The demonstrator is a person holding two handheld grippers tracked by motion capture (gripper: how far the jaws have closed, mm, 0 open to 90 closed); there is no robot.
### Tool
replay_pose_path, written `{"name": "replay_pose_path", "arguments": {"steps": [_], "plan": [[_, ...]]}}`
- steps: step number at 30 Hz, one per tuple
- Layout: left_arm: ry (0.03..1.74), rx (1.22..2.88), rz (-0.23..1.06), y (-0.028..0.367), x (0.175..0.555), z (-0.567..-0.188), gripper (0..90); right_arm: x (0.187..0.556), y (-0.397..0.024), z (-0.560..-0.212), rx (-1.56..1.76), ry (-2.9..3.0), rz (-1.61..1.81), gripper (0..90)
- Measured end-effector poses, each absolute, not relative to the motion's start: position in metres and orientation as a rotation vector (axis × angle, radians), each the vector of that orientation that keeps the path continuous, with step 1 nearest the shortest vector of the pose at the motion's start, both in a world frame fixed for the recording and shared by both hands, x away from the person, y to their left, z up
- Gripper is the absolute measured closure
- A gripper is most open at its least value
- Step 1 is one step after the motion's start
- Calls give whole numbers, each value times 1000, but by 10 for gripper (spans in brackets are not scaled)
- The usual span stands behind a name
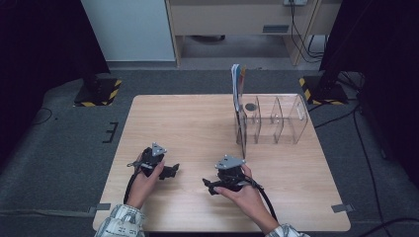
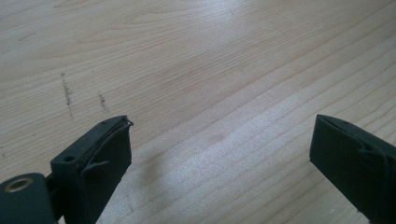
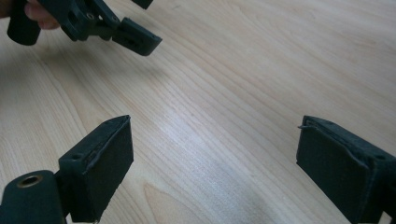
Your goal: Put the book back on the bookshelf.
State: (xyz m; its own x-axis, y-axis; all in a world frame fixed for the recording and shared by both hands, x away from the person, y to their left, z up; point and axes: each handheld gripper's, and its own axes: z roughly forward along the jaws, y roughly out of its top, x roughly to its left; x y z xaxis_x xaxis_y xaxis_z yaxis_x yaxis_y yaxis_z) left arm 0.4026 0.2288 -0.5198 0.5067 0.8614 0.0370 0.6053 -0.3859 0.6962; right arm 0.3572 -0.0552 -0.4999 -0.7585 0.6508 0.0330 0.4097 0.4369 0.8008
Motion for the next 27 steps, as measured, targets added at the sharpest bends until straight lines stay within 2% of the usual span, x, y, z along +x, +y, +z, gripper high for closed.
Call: {"name": "replay_pose_path", "arguments": {"steps": [15, 27], "plan": [[1210, 2151, 533, 230, 404, -524, 51, 366, -33, -528, 963, 2474, 1117, 95], [1229, 2160, 530, 233, 406, -526, 51, 376, -27, -537, 1020, 2441, 1113, 94]]}}
